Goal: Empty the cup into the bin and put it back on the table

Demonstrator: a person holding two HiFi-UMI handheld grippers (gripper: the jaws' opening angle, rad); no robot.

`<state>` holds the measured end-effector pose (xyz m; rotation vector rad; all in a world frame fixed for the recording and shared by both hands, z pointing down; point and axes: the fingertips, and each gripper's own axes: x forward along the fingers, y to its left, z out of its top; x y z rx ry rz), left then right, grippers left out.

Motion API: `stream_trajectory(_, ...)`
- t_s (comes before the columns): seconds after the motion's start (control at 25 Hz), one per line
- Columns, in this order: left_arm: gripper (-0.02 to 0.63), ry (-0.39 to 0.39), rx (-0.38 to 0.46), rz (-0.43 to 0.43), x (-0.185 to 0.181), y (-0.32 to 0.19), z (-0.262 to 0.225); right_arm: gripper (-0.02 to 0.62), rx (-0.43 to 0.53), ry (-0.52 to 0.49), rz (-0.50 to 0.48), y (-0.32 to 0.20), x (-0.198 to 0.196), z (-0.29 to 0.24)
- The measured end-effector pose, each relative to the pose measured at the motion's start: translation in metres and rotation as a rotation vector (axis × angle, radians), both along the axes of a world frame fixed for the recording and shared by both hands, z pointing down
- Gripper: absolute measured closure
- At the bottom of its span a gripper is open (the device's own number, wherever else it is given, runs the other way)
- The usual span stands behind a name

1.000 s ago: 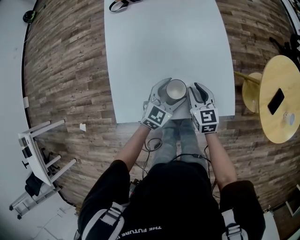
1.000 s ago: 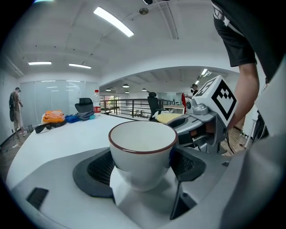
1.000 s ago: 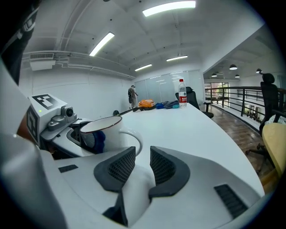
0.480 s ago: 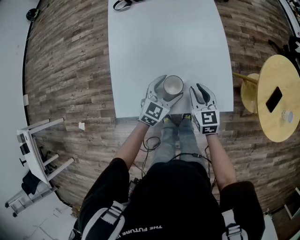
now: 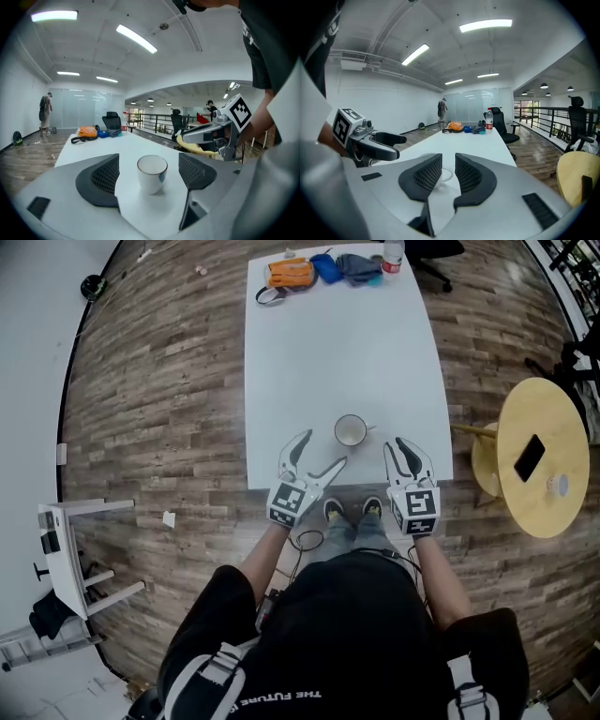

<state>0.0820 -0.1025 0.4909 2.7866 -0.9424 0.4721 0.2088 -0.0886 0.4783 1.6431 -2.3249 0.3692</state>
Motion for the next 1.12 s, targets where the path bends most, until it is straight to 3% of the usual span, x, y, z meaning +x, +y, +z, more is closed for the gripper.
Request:
stream_trajectory(0.24,0.221,0.038,0.150,0.013,0.018,0.049,-0.099,0.518,0.128,-0.067,-0.016,0.028,-0.017,-0.081)
stream_trajectory(0.28,0.259,0.060,0.155,0.005,0.021,0.052,-0.111,0.546,0.143,-0.077,-0.023,0.030,-0.021,-0.089)
stream_trajectory(0.36,0.574,0.108,0.154,0.005,0.025,0.055,-0.128,0.578,0.162,-0.095,-0.065,0.034,-0.033,-0.101)
stream_trajectory(0.52,0.584,0.161,0.121,-0.001,0.027,0.052,-0.136,0.578,0.176,-0.103,-0.116,0.037,-0.048,-0.108)
stream_trajectory(1.12,0.584,0.171,0.144,-0.040,0.025,0.047,-0.146,0.578,0.207,-0.052,-0.098,0.034,-0.047,-0.118)
